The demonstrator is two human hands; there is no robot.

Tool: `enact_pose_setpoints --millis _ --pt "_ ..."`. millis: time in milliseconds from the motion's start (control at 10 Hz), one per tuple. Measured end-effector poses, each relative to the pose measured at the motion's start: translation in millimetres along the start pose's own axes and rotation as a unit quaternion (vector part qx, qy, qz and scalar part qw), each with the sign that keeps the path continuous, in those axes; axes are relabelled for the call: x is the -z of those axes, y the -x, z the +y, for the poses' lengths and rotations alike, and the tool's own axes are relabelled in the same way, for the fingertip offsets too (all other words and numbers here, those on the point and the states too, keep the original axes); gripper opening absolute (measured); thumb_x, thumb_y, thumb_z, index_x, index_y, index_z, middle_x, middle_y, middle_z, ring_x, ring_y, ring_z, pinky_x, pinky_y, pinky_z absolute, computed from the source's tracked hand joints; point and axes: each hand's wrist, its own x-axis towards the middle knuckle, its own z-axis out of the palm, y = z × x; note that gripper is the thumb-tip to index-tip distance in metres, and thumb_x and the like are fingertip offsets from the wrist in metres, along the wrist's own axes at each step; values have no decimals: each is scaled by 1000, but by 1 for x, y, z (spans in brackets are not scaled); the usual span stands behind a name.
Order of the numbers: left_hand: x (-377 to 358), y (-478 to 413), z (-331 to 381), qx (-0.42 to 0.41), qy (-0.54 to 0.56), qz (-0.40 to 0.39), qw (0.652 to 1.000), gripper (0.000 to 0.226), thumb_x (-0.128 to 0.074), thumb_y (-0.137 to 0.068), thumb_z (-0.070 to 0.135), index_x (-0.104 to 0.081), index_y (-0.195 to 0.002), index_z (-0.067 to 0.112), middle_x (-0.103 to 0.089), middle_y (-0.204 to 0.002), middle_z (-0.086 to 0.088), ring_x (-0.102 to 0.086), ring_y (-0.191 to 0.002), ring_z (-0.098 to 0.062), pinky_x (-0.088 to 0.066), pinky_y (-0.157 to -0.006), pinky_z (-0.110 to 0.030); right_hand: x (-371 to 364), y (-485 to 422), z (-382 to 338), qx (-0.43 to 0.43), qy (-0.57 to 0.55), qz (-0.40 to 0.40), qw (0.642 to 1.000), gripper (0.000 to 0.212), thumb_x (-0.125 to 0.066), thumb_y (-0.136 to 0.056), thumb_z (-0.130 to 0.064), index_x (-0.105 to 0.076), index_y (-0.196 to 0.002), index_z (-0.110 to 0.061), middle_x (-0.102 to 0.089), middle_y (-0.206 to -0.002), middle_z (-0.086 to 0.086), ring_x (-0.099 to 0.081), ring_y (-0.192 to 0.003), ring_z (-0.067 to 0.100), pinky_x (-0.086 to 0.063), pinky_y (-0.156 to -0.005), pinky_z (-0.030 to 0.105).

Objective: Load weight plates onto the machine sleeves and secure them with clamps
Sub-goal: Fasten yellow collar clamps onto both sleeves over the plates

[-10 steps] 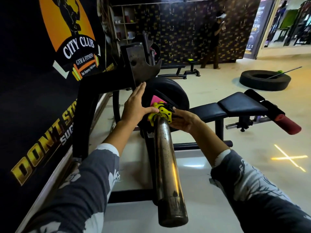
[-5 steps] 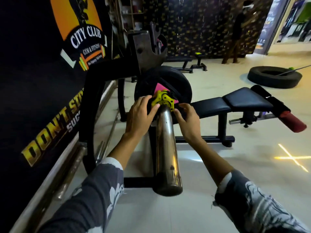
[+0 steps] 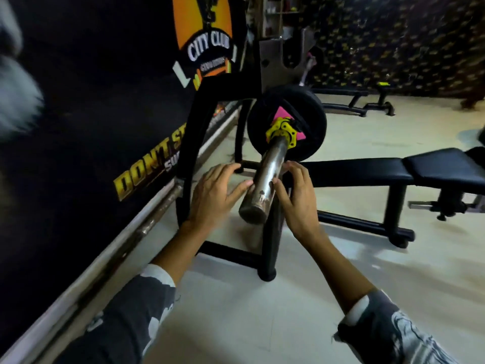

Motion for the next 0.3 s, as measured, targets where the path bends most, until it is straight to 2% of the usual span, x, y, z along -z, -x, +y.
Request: enact_pose_setpoints --millis 100,200,300 --pt "19 40 27 64 -47 40 996 41 -52 -90 44 -62 -111 11 -66 -108 -7 -60 -100 -19 -41 -82 -21 9 24 -10 39 -59 -61 996 35 -48 -94 -26 -50 -120 -3 -50 -125 13 -46 -119 21 -36 -106 34" --pt "39 89 55 158 -65 87 981 33 -51 -91 37 -60 -113 14 -65 -109 -6 -53 -99 -3 -36 -80 -14 19 48 -21 76 -114 -116 984 29 -49 -95 -20 -50 -120 -4 -49 -125 12 -42 -114 9 -29 -100 11" --pt "56 137 94 201 -109 142 963 27 -53 -91 33 -61 -109 14 -66 -101 -6 -49 -92 0 -37 -75 -12 28 75 -37 124 -132 -169 969 30 -50 -95 -20 -52 -119 -2 -50 -127 14 -46 -118 20 -35 -102 23"
